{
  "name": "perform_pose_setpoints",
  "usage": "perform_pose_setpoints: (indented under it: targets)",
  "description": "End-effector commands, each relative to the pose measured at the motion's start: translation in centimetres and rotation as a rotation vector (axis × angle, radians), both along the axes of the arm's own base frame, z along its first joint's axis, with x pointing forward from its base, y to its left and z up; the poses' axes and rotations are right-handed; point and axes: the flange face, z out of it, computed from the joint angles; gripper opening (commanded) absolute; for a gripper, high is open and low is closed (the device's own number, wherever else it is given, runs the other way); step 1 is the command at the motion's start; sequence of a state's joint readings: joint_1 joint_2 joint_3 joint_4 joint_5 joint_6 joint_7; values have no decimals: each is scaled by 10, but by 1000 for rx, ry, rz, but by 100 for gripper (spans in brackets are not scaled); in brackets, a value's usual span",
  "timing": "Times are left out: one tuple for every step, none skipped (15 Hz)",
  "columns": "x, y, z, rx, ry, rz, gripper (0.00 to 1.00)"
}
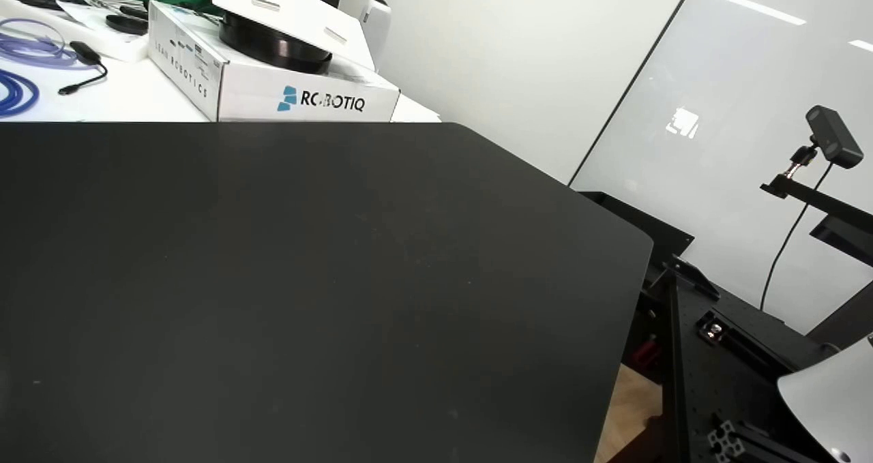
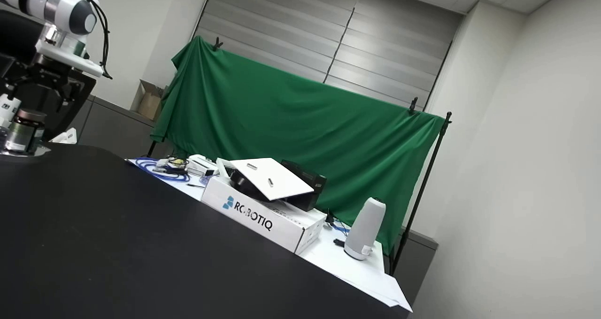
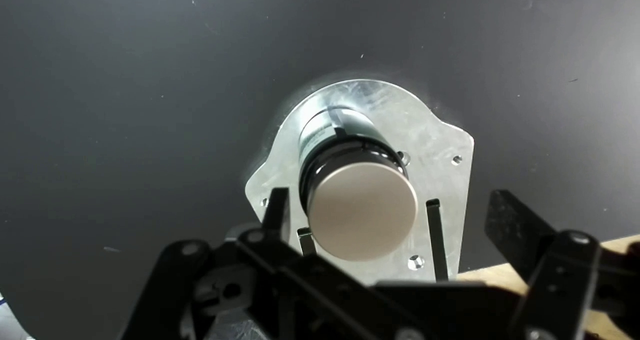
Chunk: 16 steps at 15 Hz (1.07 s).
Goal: Place the bottle on the table
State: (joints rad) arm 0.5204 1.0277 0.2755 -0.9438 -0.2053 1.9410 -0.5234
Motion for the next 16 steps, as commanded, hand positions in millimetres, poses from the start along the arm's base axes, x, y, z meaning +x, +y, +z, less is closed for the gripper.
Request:
perform_pose_setpoints:
  targets:
    - [3, 10, -2, -10, 8, -7, 100]
    - [2, 12, -5, -14, 6, -8, 100]
    - [2, 13, -7, -21, 4, -8, 100]
    - [2, 14, -8, -28, 1, -9, 100]
    - [2, 15, -9, -38, -7, -10, 100]
    - [2, 16, -10, -44, -13, -11, 100]
    - [2, 16, -11, -51, -20, -10, 100]
    - [3, 17, -11, -55, -25, -10, 100]
    - [3, 18, -12, -56, -30, -9, 100]
    - [3, 19, -12, -55, -34, -7, 100]
    - [4, 20, -13, -55, -39, -6, 100]
    - [4, 20, -14, -53, -38, -5, 100]
    - [4, 21, -15, -52, -40, -5, 100]
    - [4, 22, -16, -51, -41, -4, 100]
    - [5, 22, -17, -53, -42, -5, 100]
    - [5, 22, -18, -57, -42, -2, 83]
